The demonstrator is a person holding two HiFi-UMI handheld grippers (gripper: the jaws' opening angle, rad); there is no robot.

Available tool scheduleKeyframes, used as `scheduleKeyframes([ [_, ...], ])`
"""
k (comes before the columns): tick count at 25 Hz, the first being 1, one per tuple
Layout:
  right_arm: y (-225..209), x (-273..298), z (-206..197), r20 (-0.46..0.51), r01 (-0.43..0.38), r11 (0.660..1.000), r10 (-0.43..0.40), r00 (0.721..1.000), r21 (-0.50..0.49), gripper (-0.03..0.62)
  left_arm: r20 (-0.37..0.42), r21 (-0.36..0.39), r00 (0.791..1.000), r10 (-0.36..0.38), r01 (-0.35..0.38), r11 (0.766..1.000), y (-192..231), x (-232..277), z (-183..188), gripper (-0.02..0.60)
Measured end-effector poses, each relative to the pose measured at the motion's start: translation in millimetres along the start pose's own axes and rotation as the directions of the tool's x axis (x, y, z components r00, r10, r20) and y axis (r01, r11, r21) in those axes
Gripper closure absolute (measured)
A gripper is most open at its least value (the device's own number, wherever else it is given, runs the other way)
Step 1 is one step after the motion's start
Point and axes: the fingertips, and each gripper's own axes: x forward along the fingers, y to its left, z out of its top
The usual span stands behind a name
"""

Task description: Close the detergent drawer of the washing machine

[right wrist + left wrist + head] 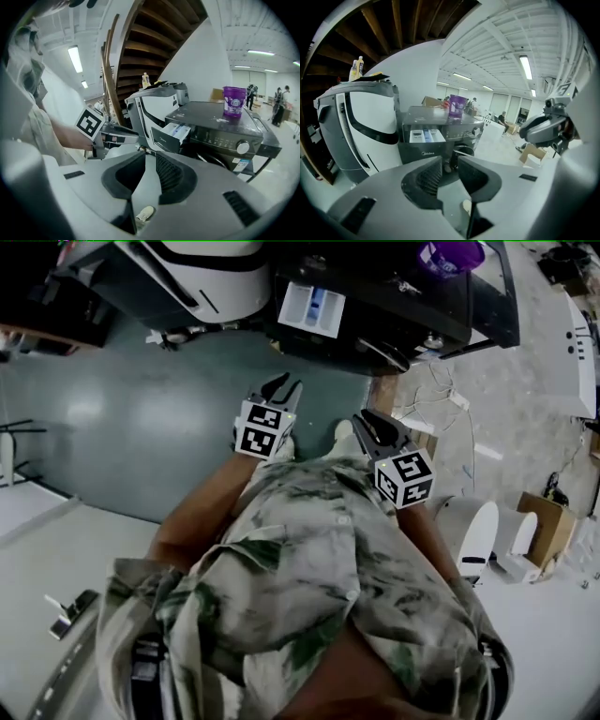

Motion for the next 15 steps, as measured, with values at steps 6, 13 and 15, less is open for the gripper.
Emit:
scheduleKeyframes([
  [6,-18.5,3.4,-3.2,-0.027,0.024,0.997,-0.023,0.999,0.070,0.503,0.003,0.012,0.997,0.071,-0.071,0.997,26.1,38.0,8.7,0.466],
  [13,-56.9,0.8,-1.3,-0.037,0.069,0.991,-0.066,0.997,0.114,0.505,-0.015,0.013,0.989,0.147,-0.146,0.989,47.1,82.8,11.4,0.466],
  [15,-63.4,2.3,-4.5,-0.051,0.079,0.990,-0.073,0.996,0.119,0.503,-0.023,0.016,0.988,0.155,-0.155,0.988,51.7,93.8,10.9,0.466],
])
